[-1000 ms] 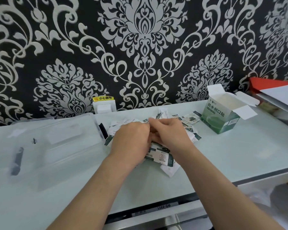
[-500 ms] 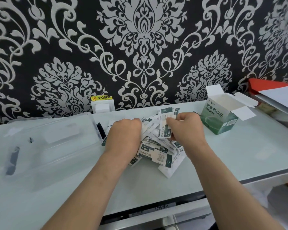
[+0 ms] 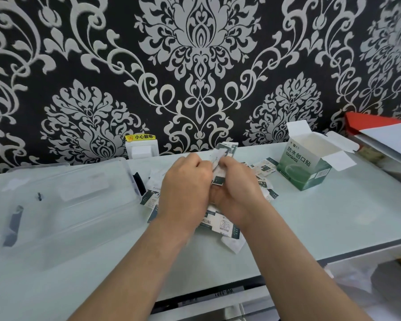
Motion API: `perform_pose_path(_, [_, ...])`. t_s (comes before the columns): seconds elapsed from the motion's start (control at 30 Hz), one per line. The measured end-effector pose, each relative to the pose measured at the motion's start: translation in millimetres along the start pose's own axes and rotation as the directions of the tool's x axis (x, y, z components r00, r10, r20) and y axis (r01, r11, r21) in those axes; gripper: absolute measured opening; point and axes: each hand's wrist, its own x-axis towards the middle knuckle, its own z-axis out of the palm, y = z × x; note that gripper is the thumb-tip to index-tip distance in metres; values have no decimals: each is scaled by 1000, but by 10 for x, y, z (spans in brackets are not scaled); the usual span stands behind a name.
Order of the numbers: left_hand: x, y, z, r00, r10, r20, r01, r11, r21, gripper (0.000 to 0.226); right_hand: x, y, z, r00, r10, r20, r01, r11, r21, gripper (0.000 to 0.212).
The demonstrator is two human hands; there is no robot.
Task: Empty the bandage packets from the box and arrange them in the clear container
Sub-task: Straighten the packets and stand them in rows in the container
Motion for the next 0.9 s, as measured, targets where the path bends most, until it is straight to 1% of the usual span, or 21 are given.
perform_pose_path(0.07, [11, -13, 40, 1000, 6, -19, -7, 1000, -24, 15, -5, 4, 34, 998, 48, 40, -51, 995, 90, 25])
perform_pose_path(0.13, [28, -42, 21, 999, 16, -42, -21, 993, -119, 2, 7, 0, 38, 997, 54, 55, -61, 987, 147, 22])
perform_pose_path(0.17, [34, -42, -17, 1000, -9, -15, 6, 984, -179, 8, 14, -7, 34, 998, 47, 51, -55, 985, 163, 22])
perform_pose_path(0.23, [45, -45, -129, 987, -132, 87, 154, 930, -333, 15, 30, -17, 20, 999, 33, 40, -39, 985, 168, 25])
perform_pose_path(0.27, [58, -46, -189, 967, -216, 135, 253, 873, -416, 17, 32, -24, 7, 999, 28, 40, -34, 986, 164, 26])
perform_pose_path(0.3, [80, -46, -253, 934, -312, 176, 357, 780, -515, 15, 35, -35, -3, 999, 28, 42, -34, 986, 162, 26])
perform_pose_path(0.33, [108, -60, -298, 892, -395, 222, 441, 647, -622, 12, 35, -49, -6, 998, 27, 56, -36, 986, 163, 28])
perform_pose_path(0.37, [129, -72, -323, 851, -447, 276, 497, 516, -698, 13, 31, -61, -4, 995, 28, 91, -43, 985, 168, 31])
perform_pose_path(0.4, [141, -72, -340, 821, -467, 328, 535, 430, -727, 17, 19, -78, 4, 990, 37, 139, -61, 982, 177, 36])
perform_pose_path(0.43, [142, -67, -333, 816, -465, 343, 550, 445, -707, 23, -4, -89, 24, 981, 50, 188, -85, 980, 182, 43])
perform_pose_path(0.47, [136, -64, -308, 834, -452, 318, 539, 539, -647, 30, -23, -89, 43, 974, 58, 220, -95, 982, 162, 48])
perform_pose_path(0.5, [124, -49, -289, 859, -433, 272, 507, 651, -565, 36, -30, -85, 56, 971, 53, 234, -84, 989, 122, 49])
perform_pose_path(0.53, [117, -32, -282, 880, -417, 229, 474, 728, -495, 42, -35, -88, 60, 973, 34, 229, -53, 996, 77, 44])
perform_pose_path(0.57, [117, -21, -279, 891, -406, 203, 453, 761, -464, 47, -40, -105, 51, 979, -2, 202, -7, 999, 47, 37])
perform_pose_path(0.63, [146, -13, -268, 890, -405, 208, 454, 757, -469, 50, -59, -179, -16, 990, -104, 91, 101, 994, 35, 28])
perform_pose_path(0.67, [158, -18, -251, 888, -399, 227, 459, 772, -438, 48, -65, -234, -69, 989, -146, 14, 145, 989, 29, 26])
perform_pose_path(0.7, [160, -16, -225, 888, -374, 268, 452, 815, -362, 47, -51, -288, -142, 983, -171, -71, 173, 985, 15, 25])
perform_pose_path(0.77, [122, -17, -127, 871, -314, 377, 387, 912, -135, 50, -23, -347, -261, 967, -172, -190, 171, 985, -19, 25])
perform_pose_path(0.8, [95, -6, -83, 852, -298, 431, 343, 939, -29, 52, -11, -352, -290, 966, -151, -211, 145, 988, -43, 24])
perform_pose_path(0.83, [71, 1, -41, 829, -291, 478, 309, 950, 42, 53, -2, -343, -306, 969, -126, -214, 113, 991, -72, 24])
perform_pose_path(0.9, [58, 2, 14, 810, -288, 511, 278, 956, 97, 47, 3, -316, -308, 977, -88, -195, 61, 988, -141, 21])
